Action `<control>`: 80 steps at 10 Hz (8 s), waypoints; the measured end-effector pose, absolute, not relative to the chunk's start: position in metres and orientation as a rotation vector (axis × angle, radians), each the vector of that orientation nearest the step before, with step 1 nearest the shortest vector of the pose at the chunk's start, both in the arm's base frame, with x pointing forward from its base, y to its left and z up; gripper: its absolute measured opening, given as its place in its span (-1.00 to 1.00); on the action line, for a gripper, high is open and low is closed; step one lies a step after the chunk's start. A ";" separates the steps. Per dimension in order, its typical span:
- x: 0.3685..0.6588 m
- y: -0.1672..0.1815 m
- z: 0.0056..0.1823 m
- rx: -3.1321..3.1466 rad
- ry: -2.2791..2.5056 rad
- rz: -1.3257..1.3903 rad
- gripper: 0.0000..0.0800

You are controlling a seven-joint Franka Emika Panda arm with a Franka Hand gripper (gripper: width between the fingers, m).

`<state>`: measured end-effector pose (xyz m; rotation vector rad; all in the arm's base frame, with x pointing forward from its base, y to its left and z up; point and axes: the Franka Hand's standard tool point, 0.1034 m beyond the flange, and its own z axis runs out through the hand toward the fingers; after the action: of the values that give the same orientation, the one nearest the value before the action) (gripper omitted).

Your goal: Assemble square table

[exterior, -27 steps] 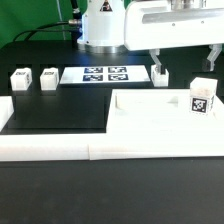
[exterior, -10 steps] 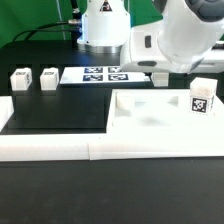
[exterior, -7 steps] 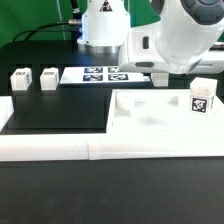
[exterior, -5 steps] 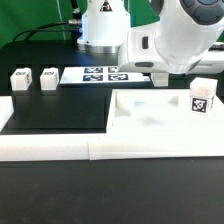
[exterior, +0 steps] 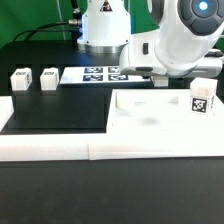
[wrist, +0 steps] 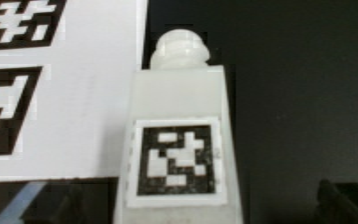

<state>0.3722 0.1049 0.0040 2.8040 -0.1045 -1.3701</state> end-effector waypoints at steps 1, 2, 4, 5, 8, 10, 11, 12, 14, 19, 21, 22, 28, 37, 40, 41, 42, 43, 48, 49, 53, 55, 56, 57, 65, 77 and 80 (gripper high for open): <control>0.372 0.104 0.004 2.804 -0.107 -1.371 0.62; 0.372 0.104 0.004 2.804 -0.108 -1.371 0.31; 0.372 0.103 0.004 2.805 -0.111 -1.372 -0.28; 0.372 0.103 0.004 2.805 -0.112 -1.372 -0.28; 0.373 0.102 0.004 2.806 -0.115 -1.372 -0.28; 0.373 0.101 0.004 2.806 -0.117 -1.373 -0.28; 0.375 0.100 0.006 2.809 -0.120 -1.373 -0.27; 0.385 0.091 0.031 2.809 -0.051 -1.408 -0.27; 0.403 0.078 0.074 2.854 -0.013 -1.325 -0.27; 0.419 0.078 0.075 3.045 -0.011 -0.861 -0.27; 0.475 0.050 0.128 3.143 0.038 -0.657 -0.27; 0.504 0.035 0.143 3.182 0.016 -0.475 -0.27; 0.524 0.019 0.137 3.153 0.098 0.249 -0.27; 0.583 -0.052 0.175 2.842 0.172 0.912 -0.27; 0.607 -0.030 0.152 2.873 0.188 0.916 -0.27; 0.620 -0.007 0.146 2.900 0.162 0.941 -0.27; 0.631 0.011 0.146 2.938 0.127 0.933 -0.27; 0.641 0.022 0.155 2.954 0.136 0.932 -0.27; 0.636 0.011 0.149 2.923 0.193 0.926 -0.27; 0.626 -0.016 0.141 2.901 0.258 0.885 -0.27; 0.626 -0.025 0.127 2.990 0.245 0.848 -0.27; 0.623 -0.013 0.120 2.990 0.243 0.867 -0.27; 0.619 -0.012 0.114 2.990 0.246 0.860 -0.27; 0.615 -0.015 0.112 2.987 0.244 0.857 -0.27; 0.612 0.007 0.091 2.986 0.280 0.873 -0.27; 0.609 0.006 0.083 2.992 0.277 0.856 0.60; 0.609 0.006 0.083 2.992 0.277 0.856 0.62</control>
Offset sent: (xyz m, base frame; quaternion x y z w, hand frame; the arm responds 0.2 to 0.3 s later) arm 0.0000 0.0000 0.0000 0.0000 0.0000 0.0000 1.0000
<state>0.6092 0.0056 0.0831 2.9922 0.2770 0.8559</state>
